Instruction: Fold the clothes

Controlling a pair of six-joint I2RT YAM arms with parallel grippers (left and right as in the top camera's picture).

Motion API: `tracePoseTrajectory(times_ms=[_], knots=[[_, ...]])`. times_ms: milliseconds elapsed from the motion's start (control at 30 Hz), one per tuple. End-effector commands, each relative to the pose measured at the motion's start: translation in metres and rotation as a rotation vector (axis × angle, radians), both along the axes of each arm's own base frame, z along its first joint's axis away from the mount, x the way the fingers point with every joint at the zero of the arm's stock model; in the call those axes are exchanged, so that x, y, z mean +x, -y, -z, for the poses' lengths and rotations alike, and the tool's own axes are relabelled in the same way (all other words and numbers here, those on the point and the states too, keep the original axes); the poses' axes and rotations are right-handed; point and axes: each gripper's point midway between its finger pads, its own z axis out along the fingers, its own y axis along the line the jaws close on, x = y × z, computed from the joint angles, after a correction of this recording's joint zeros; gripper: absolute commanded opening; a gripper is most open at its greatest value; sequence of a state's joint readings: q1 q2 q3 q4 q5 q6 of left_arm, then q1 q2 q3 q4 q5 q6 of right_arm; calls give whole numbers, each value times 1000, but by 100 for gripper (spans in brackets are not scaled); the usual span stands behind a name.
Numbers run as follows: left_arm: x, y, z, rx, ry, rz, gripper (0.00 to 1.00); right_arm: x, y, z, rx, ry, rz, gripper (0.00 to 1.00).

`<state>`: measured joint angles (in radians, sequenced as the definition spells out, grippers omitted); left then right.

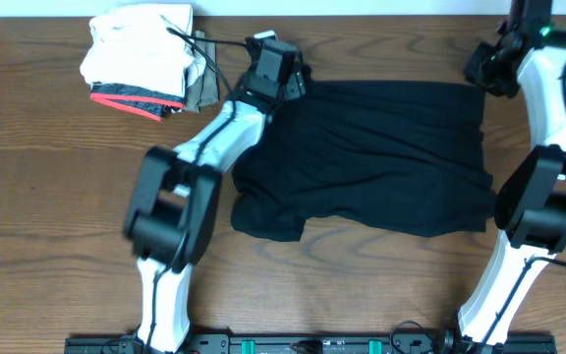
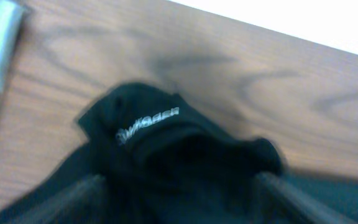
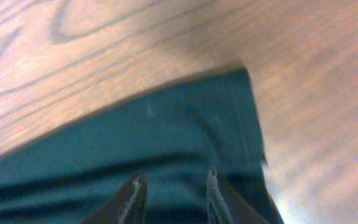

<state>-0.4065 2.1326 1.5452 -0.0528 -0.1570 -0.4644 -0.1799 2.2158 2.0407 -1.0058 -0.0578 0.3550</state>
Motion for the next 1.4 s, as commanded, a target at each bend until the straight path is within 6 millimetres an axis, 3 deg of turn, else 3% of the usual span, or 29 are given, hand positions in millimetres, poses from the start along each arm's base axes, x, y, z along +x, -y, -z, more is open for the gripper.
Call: tracePoseTrajectory(times_ms=[0,167,200,233,367,533,700,833,1000,1200,1367], knots=[[-14,-11,-99,-23,106,-1,98,-5,4,-38,13,13,49,32],[-66,-33,-147,3,43,0,98,-36,-2,-62,42,-79,83,36],[-79,-39,-154,11,24,0,98,-41,-4,-65,47,-94,81,55],[-90,-43,-159,18,6,0,98,-48,-6,-69,53,-113,80,99],[-142,-65,-173,33,-94,-25,98,-80,-14,-77,82,-202,76,99],[-204,-92,-175,-7,-241,-136,98,-119,-22,-89,98,-309,79,99],[-254,-113,-172,-5,-361,-211,98,-134,-35,-111,108,-267,21,99],[-285,-116,-158,-10,-469,-202,98,-168,-33,-123,49,-278,49,99],[-303,-111,-131,-19,-537,-172,98,-224,-23,-113,-21,-356,184,99],[-316,-94,-67,-57,-654,-118,98,-261,-31,-74,-11,-386,180,99],[-314,-85,-18,-99,-662,-92,98,-284,-40,-34,21,-449,173,99]])
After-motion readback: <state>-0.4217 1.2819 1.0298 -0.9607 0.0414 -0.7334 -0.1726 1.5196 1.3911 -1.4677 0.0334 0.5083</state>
